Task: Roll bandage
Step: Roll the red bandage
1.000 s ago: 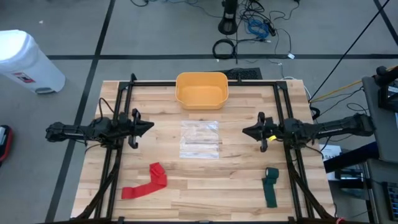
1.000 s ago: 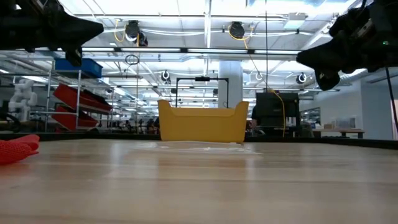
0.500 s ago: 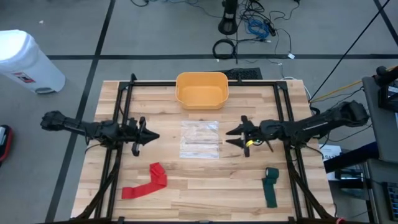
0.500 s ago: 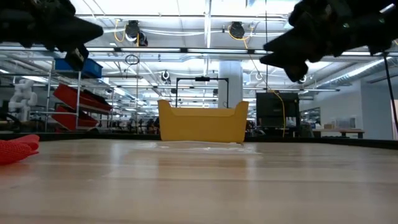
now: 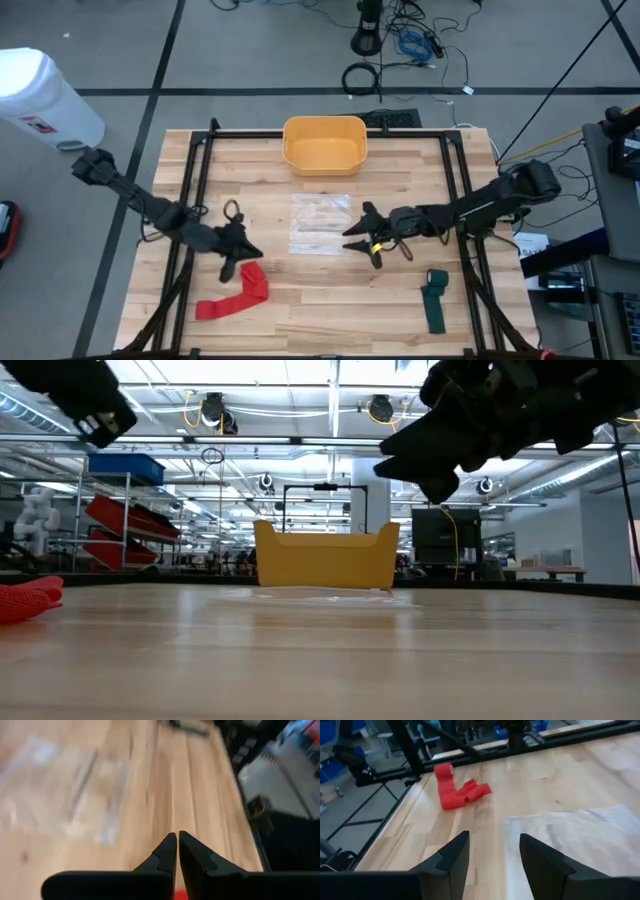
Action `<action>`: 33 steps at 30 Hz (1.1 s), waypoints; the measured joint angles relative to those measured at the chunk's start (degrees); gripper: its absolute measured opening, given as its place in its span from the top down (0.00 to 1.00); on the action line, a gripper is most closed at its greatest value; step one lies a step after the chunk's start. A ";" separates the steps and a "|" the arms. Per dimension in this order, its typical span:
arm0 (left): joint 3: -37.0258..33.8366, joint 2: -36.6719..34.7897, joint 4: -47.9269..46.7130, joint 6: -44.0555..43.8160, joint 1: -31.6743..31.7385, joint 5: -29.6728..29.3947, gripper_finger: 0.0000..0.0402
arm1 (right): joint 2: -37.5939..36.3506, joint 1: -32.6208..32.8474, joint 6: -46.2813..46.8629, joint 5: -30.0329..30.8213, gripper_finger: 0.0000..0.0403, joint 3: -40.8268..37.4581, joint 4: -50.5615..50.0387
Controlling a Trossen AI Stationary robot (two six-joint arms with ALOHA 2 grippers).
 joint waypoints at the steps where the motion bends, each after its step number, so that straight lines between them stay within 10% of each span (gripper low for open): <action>1: 1.36 1.38 -2.35 -2.41 -0.99 0.04 0.94 | 1.43 0.39 -0.07 0.00 0.60 1.00 -0.03; 33: 4.31 12.86 -16.70 -58.06 -24.30 27.98 0.94 | 39.76 3.00 -7.47 -8.86 0.60 43.54 -7.76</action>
